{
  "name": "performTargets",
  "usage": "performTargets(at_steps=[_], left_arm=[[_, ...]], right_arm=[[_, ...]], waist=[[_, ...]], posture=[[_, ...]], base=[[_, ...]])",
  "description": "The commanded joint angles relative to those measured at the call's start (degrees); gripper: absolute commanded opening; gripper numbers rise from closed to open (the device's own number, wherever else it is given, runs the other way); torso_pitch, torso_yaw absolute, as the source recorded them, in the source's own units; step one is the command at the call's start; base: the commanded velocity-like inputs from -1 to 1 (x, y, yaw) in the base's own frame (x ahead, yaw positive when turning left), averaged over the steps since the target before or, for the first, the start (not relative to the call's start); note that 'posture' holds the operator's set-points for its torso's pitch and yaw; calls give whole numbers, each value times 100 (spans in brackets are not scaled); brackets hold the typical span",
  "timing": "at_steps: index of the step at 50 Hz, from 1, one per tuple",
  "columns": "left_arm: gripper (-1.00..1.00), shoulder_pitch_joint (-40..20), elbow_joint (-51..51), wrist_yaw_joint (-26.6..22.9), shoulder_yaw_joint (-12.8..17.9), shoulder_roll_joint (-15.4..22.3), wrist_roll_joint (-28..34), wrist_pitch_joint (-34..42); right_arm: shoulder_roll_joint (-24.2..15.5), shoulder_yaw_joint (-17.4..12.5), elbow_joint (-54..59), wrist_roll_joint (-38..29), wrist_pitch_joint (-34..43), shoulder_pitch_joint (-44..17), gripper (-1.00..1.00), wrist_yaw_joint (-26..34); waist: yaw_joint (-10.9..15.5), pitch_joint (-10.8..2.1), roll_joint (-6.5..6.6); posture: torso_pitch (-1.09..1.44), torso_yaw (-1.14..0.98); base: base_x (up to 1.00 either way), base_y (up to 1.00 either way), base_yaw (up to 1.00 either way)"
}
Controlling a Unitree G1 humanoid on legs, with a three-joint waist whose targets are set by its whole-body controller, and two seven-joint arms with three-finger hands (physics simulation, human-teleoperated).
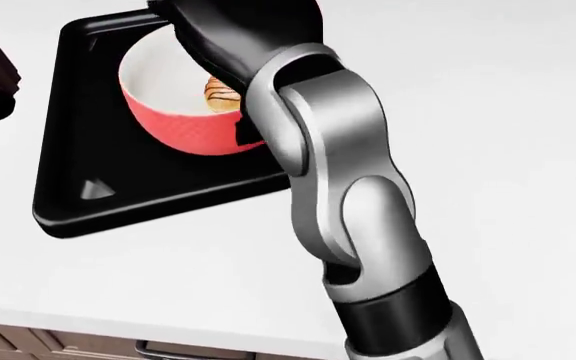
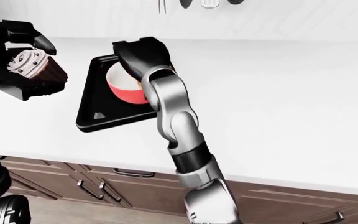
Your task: Pick up the bowl with donut and place it on the tray. Pick up the cupcake and place it on the tray.
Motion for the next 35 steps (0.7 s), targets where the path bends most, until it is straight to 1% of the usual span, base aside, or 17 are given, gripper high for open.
performTargets(at_steps=[1, 6, 8, 13, 14, 18, 19, 20, 21, 23, 27, 28, 32, 35], left_arm=[[-100, -156, -144, 80, 92, 78, 46, -131], [-100, -128, -178, 97, 82, 37, 53, -125], [-100, -102, -259, 100, 84, -27, 31, -37], [-100, 7, -382, 173, 26, -151, 35, -16], [-100, 28, -369, 197, 25, -186, 27, -38], [-100, 84, -517, 277, 14, -361, -11, 100], [-100, 116, -536, 349, 4, -410, -16, 73], [-100, 107, -533, 450, 20, -481, -42, 65], [-100, 91, -524, 516, 30, -521, -79, 95], [-100, 4, -202, 865, 59, -658, -182, -115], [-100, 28, 372, 1341, -41, -822, -383, -464], [-100, 40, 489, 1429, -109, -847, -397, -559], [-100, -33, 909, 1676, -272, -926, -396, -783], [-100, -59, 1132, 1765, -346, -962, -351, -922]], right_arm=[[-17, -73, -383, 52, 68, -204, 51, 92], [-42, -130, -1058, 155, 275, -208, 47, 565], [-20, -198, -1386, 239, 460, -231, 46, 735], [-64, -275, -2274, 418, 990, -187, 59, 1207], [-132, -295, -2441, 447, 1053, -168, 65, 1308], [-328, -429, -2921, 594, 1444, -249, 73, 1558], [-385, -460, -2983, 629, 1532, -312, 97, 1596], [-453, -504, -3025, 668, 1620, -387, 100, 1622], [-525, -530, -3079, 696, 1706, -463, 100, 1696], [-618, -542, -3173, 748, 1823, -503, 100, 1726], [-760, -575, -3290, 824, 1990, -573, 100, 1770], [-801, -585, -3303, 851, 2006, -571, 100, 1769], [-885, -584, -3353, 906, 2060, -557, 100, 1752], [-922, -595, -3385, 923, 2100, -590, 100, 1760]], waist=[[-2, -172, 46], [0, -163, 42], [-2, -160, 40], [0, -142, 27], [2, -141, 24], [0, -134, 6], [-1, -135, 2], [-1, -134, 0], [-2, -131, -3], [-3, -122, -10], [1, -122, -12], [-2, -128, -10], [-3, -146, -11], [-9, -153, -16]], posture=[[0, 0], [0, 0], [0, 0], [0, 0], [0, 0], [0, 0], [0, 0], [0, 0], [0, 0], [0, 0], [0, 0], [0, 0], [0, 0], [0, 0]], base=[[0, 0, 0], [0, 0, 0], [0, 0, 0], [0, 0, 0], [0, 0, 0], [0, 0, 0], [0, 0, 0], [0, 0, 0], [0, 0, 0], [0, 0, 0], [0, 0, 0], [0, 0, 0], [0, 0, 0], [0, 0, 0]])
